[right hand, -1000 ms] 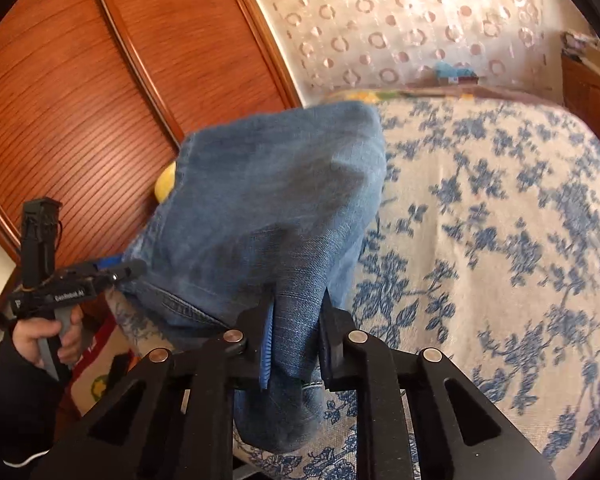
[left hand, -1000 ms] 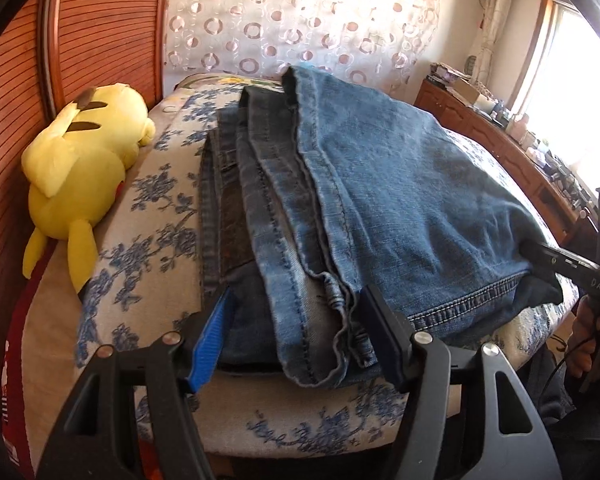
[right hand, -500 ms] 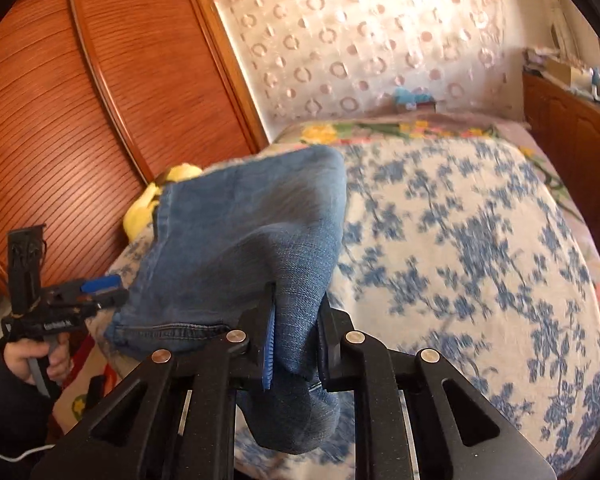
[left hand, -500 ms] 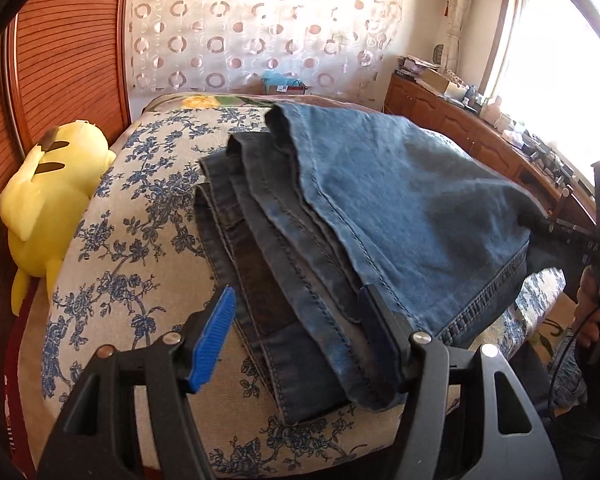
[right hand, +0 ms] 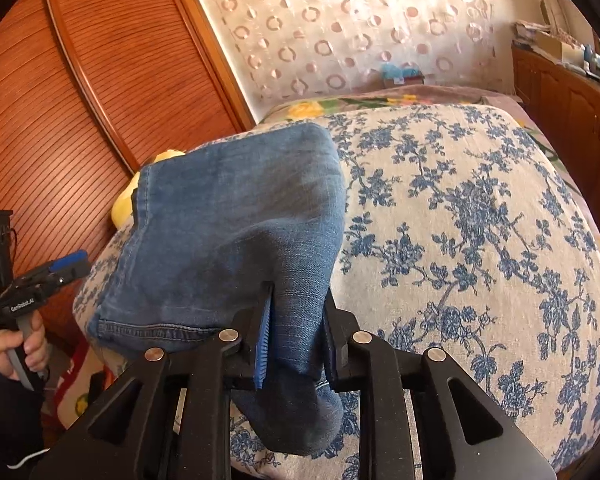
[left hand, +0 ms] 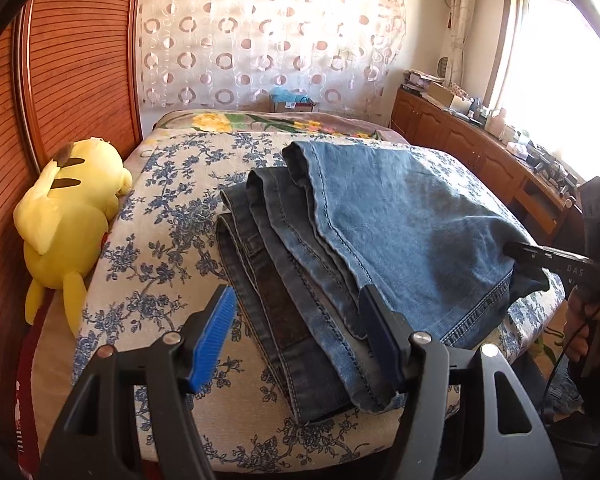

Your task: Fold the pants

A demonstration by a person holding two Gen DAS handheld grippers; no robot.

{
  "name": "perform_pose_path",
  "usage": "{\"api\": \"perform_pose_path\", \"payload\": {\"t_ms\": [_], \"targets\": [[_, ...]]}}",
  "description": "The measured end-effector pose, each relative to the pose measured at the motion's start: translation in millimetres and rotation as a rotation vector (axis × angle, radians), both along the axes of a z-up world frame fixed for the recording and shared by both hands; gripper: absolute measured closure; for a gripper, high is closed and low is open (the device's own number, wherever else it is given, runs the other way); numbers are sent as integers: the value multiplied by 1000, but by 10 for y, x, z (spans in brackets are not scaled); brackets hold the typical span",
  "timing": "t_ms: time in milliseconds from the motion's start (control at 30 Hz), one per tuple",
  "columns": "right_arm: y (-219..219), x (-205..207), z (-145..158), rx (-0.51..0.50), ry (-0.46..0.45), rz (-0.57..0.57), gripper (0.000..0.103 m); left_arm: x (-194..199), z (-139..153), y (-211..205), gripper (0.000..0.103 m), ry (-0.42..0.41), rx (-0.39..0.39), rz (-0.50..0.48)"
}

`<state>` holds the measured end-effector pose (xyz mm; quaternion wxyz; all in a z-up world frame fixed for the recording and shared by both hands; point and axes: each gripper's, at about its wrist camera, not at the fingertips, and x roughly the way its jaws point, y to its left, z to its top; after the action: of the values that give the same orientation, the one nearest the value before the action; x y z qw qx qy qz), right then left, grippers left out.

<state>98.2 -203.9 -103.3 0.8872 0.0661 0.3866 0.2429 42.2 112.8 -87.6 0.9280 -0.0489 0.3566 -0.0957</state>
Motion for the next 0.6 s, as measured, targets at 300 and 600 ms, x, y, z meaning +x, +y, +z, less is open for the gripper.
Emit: {"api": "perform_pose_path", "payload": {"t_ms": [300, 600], "targets": [[469, -39, 559, -21, -131, 73, 88, -132, 100, 157, 39, -31, -13, 33], [1227, -111, 766, -34, -198, 239, 88, -259, 187, 432, 39, -62, -24, 92]]}}
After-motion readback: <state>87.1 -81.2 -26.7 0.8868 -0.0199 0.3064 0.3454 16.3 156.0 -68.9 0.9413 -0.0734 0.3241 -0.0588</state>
